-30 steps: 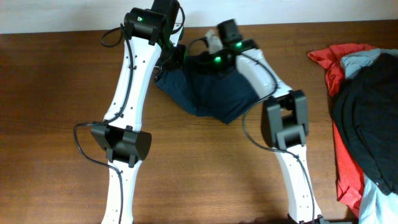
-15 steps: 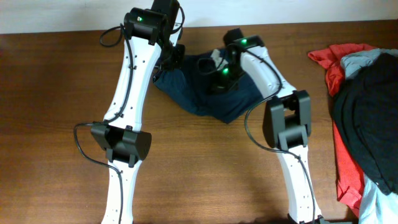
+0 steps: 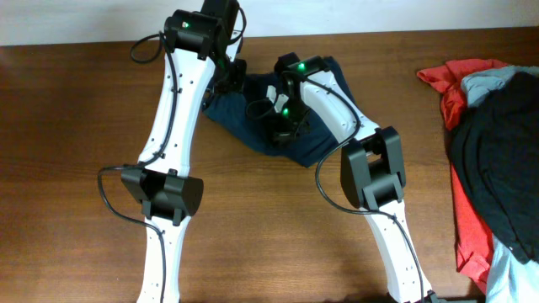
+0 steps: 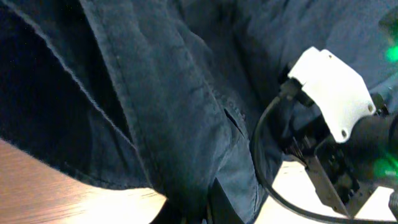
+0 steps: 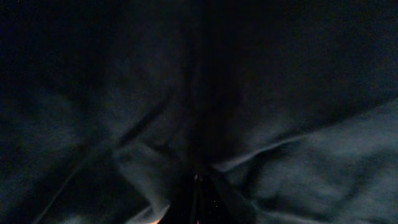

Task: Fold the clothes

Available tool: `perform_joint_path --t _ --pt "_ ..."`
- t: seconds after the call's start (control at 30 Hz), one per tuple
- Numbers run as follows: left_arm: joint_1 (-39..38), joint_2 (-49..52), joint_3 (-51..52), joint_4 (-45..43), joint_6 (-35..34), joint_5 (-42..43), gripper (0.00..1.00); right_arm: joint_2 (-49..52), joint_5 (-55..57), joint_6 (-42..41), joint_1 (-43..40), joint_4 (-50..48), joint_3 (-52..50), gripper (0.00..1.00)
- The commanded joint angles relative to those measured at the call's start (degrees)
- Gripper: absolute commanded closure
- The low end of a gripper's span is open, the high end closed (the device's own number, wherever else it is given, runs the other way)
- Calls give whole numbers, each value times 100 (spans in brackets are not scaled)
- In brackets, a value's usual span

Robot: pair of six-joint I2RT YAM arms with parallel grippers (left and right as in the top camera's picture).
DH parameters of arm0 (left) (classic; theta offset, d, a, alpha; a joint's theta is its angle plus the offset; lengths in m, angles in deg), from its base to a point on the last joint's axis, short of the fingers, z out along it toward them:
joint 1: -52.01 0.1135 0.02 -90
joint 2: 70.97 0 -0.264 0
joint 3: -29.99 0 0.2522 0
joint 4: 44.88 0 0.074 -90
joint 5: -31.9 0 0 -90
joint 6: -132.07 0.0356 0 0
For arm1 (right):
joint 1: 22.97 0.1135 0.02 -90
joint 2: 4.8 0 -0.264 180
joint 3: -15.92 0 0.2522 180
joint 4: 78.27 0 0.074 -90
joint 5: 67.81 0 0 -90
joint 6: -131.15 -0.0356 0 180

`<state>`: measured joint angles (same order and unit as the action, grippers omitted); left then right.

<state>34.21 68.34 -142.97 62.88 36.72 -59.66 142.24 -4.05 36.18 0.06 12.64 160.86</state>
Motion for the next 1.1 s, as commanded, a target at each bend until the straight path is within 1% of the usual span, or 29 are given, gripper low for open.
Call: perform_joint_path --t 0.0,0.2,0.37,0.47,0.57,0.73,0.87,0.9,1.0,1.07 --pt "57 61 -17 -55 136 -297 99 -289 127 -153 345 -175 -201 96" --pt "76 61 -44 -94 332 -302 100 -289 125 -599 634 -584 -455 96" --pt "136 55 -96 -48 417 -302 100 -291 -76 -647 684 -774 -450 96" --pt "136 50 -105 -42 503 -299 100 -302 -96 -645 586 -721 -382 96" --pt "131 50 -103 -42 516 -299 100 -345 -109 -616 387 -396 -81 96" --pt "136 50 -105 -28 763 -302 100 -658 -151 -400 61 -127 195 96" --pt "125 50 -105 -28 761 -295 100 -951 -48 -385 -308 -85 205 96" --pt "98 50 -103 -31 761 -295 100 -1003 22 -387 -514 -26 205 96" --pt "48 50 -105 -33 758 -278 100 -1005 48 -315 -901 72 195 96" --pt "-4 50 -103 -42 758 -278 100 -990 282 -275 -1139 66 129 96"
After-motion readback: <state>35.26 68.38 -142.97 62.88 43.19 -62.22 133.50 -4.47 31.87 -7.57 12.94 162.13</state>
